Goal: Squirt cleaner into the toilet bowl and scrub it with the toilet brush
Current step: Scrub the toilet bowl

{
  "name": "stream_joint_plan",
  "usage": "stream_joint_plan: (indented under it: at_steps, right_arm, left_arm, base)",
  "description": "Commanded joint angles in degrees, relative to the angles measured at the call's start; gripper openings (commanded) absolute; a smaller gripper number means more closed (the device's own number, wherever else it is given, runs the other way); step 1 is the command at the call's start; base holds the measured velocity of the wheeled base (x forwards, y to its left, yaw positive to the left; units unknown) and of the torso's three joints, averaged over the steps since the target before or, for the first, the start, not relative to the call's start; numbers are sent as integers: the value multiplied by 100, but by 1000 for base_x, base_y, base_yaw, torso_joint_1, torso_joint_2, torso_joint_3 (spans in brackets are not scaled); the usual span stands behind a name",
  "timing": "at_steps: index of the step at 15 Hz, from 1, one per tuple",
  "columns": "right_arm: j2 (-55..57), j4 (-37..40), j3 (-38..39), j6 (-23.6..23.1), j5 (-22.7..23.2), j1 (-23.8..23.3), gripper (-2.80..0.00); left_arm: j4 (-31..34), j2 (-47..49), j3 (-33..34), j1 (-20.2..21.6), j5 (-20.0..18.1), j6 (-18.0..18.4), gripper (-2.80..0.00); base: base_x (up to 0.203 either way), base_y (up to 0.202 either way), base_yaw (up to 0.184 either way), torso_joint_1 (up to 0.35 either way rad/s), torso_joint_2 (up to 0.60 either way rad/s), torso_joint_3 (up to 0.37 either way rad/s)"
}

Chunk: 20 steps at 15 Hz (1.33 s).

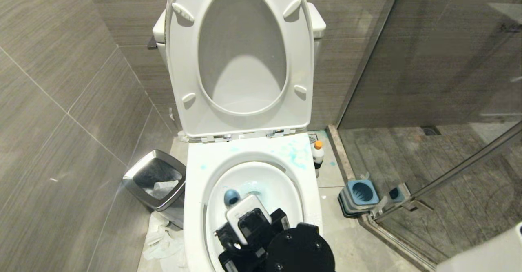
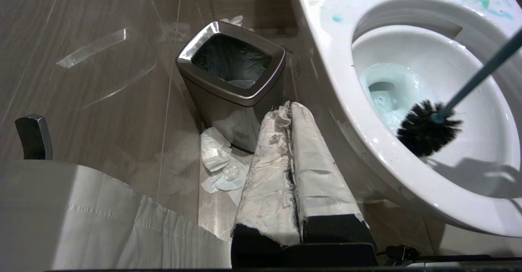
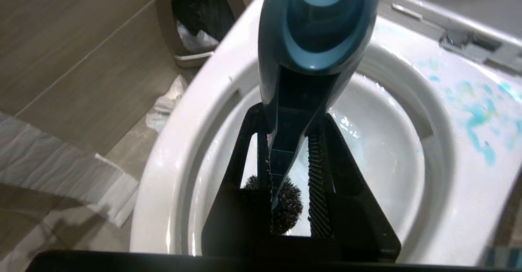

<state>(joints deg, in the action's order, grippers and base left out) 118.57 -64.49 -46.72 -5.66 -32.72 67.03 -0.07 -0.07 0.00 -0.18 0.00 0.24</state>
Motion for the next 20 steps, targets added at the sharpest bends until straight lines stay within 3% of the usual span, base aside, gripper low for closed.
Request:
stream_joint_plan:
  at_steps: [1, 5, 8, 15, 20]
  right_arm:
    - [-561, -101, 698, 91, -62, 51, -280]
    - [-1142, -132, 1535, 356, -236, 53, -280]
    - [-1345, -134, 1691, 390, -378, -74, -280]
    - [-1404, -130, 1581, 364, -417, -1020, -280]
    - [-1044, -117, 913, 247, -112, -1470, -280]
  left_arm:
    - [-1, 7, 0, 1, 0, 2, -280]
    - [-1, 7, 0, 1, 0, 2, -280]
    - [-1, 7, 0, 1, 0, 2, -280]
    - [-1, 7, 0, 1, 0, 2, -280]
    - [-1, 7, 0, 1, 0, 2, -280]
  base:
    - [0, 0, 0, 0, 0, 0]
    - [0, 0, 0, 0, 0, 0]
    - [0, 0, 0, 0, 0, 0]
    - [0, 0, 0, 0, 0, 0]
    - [0, 0, 0, 0, 0, 0]
